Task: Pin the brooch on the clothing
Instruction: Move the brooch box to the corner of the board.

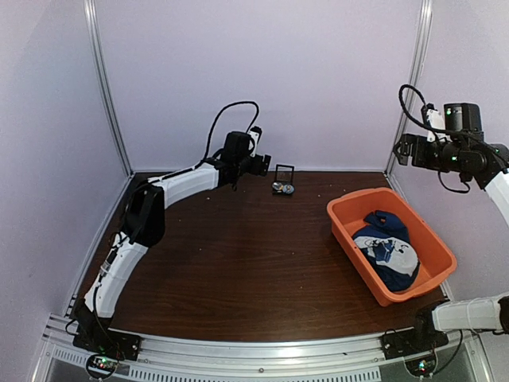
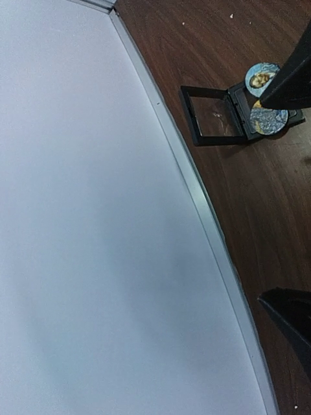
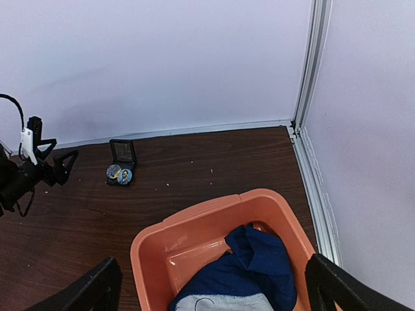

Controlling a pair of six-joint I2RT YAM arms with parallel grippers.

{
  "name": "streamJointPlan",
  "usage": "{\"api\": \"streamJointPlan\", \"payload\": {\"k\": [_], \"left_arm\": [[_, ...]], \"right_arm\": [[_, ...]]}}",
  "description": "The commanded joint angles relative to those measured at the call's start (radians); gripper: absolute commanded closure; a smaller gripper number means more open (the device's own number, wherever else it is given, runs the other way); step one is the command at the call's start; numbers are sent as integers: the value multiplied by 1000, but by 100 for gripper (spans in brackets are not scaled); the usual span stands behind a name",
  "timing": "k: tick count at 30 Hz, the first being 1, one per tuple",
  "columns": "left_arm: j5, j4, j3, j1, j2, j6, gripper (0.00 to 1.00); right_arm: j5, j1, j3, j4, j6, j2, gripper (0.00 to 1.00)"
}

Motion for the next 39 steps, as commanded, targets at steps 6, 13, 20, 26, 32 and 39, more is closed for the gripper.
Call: {"api": "streamJointPlan", "payload": {"k": [6,13,20,26,32,39], "left_arm": [[-61,192,71,-8,139,-34,2],[-26,168,-16,-9,67,-179,2],[-41,98,-56,-6,-38,-228,2],[-60,89,-277,0,-188,-302,2],[-38,1,-480,1,-370,-368,2],[2,-71,-747,1,-647,-425,2]], "right_arm": [[6,1,-57,36,15,-7,0],[-107,48,-69,190,99,103,0],[29,248,317,181,52,550,0],[204,321,790,73,14,994,1],[245,328,1101,111,39,1319,0],[176,327,1097,341,133,1454,1]]}}
